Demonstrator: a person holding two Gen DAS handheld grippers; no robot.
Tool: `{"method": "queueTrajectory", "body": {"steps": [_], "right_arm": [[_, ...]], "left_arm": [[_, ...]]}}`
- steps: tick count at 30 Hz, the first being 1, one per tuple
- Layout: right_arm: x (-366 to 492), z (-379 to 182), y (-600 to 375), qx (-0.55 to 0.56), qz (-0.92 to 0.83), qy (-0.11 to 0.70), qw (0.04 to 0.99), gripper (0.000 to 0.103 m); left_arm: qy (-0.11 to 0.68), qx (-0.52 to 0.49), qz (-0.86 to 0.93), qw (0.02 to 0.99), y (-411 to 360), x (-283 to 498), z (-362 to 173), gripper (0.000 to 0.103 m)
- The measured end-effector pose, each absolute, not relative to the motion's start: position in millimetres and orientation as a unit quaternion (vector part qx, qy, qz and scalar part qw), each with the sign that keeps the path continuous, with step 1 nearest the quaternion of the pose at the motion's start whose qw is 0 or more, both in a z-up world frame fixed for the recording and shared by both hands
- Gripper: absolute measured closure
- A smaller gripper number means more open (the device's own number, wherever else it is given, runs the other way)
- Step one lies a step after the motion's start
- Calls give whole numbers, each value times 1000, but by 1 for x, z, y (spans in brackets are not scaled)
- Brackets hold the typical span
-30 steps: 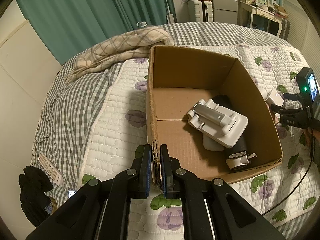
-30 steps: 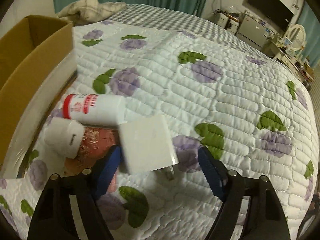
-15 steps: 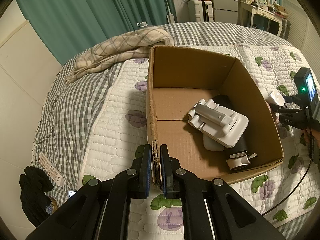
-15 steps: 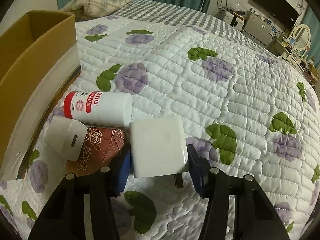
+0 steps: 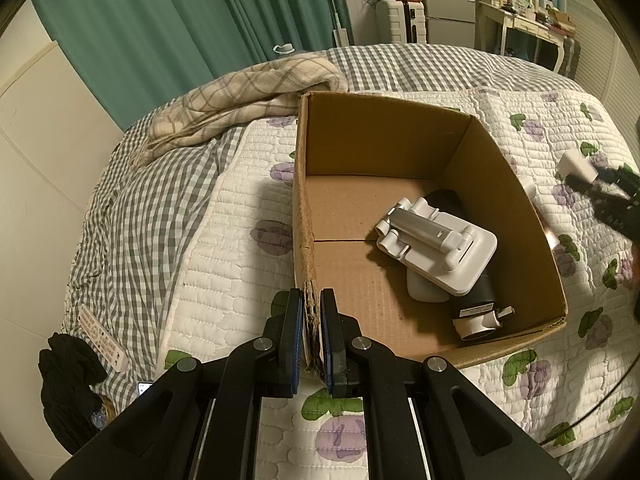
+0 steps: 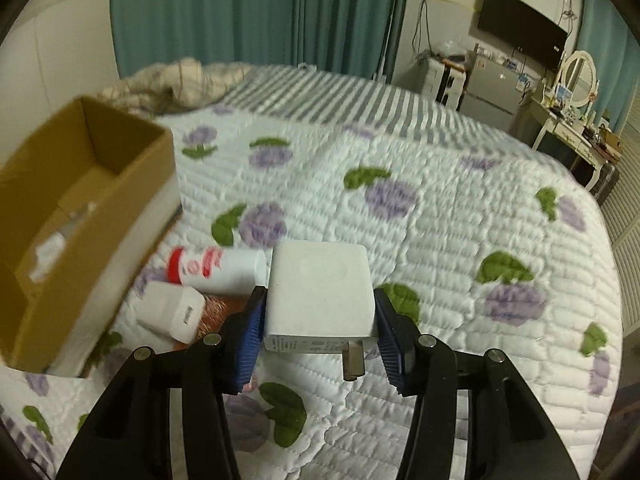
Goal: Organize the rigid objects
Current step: 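Carry the white charger into the box and release it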
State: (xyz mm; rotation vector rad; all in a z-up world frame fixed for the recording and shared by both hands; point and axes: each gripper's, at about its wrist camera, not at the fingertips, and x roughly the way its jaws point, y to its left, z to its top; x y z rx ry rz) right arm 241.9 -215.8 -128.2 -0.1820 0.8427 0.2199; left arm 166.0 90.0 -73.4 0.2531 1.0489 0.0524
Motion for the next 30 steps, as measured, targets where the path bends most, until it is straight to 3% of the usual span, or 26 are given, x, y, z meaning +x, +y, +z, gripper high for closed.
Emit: {"method": "queueTrajectory", "body": {"steps": [14,20,30], "right_arm": [[215,-21,-111,-88,244,305,916,52],[206,-34,-50,-94,299,317,895,52],[209,-102,-9,-96,313,396,858,52]], "left_arm": [[499,121,24,858,90,167,-74,96],[499,119,22,858,90,168,-74,96],[497,115,18,860,92,167,-74,96]]}}
